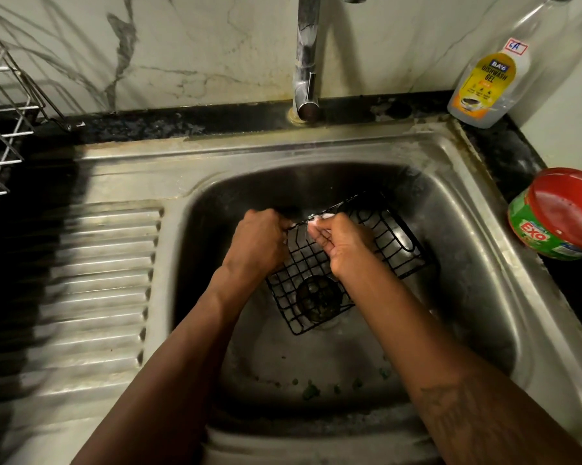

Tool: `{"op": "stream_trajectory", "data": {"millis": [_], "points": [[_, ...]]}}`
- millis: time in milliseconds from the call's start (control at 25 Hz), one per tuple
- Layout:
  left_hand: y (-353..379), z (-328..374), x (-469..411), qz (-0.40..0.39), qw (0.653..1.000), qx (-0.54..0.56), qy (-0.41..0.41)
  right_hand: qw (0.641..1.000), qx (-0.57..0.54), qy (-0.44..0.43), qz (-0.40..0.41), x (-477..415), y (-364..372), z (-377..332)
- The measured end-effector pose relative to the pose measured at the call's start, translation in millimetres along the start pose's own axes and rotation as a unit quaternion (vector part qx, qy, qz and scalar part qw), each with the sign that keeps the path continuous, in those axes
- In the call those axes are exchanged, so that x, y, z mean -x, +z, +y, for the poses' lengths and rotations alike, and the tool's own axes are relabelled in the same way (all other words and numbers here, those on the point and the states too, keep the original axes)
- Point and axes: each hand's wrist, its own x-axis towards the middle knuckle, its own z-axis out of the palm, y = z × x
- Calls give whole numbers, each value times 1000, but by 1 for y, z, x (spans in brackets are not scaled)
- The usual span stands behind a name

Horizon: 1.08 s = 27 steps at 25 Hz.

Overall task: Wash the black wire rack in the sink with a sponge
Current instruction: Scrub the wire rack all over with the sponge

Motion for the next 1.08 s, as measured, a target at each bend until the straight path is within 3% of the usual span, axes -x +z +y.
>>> {"op": "stream_trajectory", "data": {"millis": [160,280,360,520,640,800,920,1080], "points": [[0,3,1,-14,1000,-27,-7,990,113,9,88,-13,-8,17],[1,4,2,-49,995,-81,31,982,121,-2,144,-23,-16,20],[1,3,2,-55,989,-118,71,989,83,-1,120,-22,-15,16],[3,0,-1,-51,992,-81,84,998,15,-53,15,-2,0,5],[3,0,0,-64,991,-82,82,995,-8,-91,46,-8,0,2],[4,3,3,-81,991,-71,83,985,82,-34,144,-27,-15,17],[3,0,3,-78,990,-69,92,992,34,-46,114,-22,-6,16],[2,1,1,-90,991,-79,61,985,17,-165,38,-10,7,1]]}}
